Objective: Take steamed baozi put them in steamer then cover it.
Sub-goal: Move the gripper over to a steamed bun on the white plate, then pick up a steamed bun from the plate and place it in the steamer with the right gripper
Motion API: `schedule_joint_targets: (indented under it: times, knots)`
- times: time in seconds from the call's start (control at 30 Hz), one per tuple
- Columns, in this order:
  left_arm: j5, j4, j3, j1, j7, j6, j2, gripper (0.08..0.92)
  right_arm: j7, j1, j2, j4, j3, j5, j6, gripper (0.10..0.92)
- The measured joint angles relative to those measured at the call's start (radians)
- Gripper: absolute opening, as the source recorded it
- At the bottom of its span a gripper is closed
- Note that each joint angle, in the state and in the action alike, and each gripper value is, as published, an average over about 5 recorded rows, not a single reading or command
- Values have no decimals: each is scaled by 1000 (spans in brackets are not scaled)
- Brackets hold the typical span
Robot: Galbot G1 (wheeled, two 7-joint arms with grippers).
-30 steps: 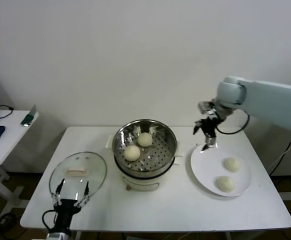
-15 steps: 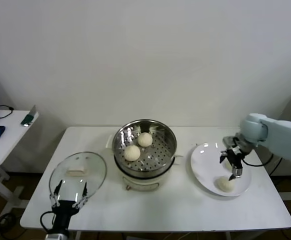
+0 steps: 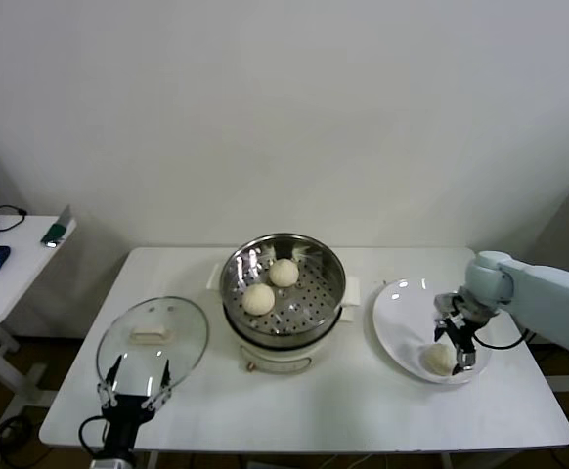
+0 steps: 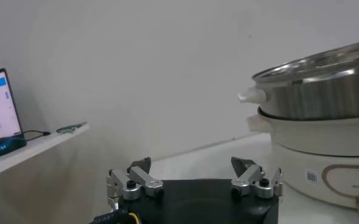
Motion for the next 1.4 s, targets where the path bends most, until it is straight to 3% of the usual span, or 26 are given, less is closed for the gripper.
schedule_joint_targets:
  times: [0.23, 0.43, 0.83, 1.4]
  knots:
    - [1, 0, 0, 0, 0, 0, 0, 823, -6, -13, 12, -19, 11, -13, 9, 686]
    - [1, -2, 1, 2, -1, -1, -2, 823, -12, -5, 21, -28, 11, -18, 23, 639]
    - [7, -10, 6, 6, -1, 1, 1, 823, -44, 247, 93, -40, -116, -17, 225, 644]
    - [15, -15, 15, 17, -1, 0, 4, 823, -99, 558, 365, -17, -148, -22, 613, 661]
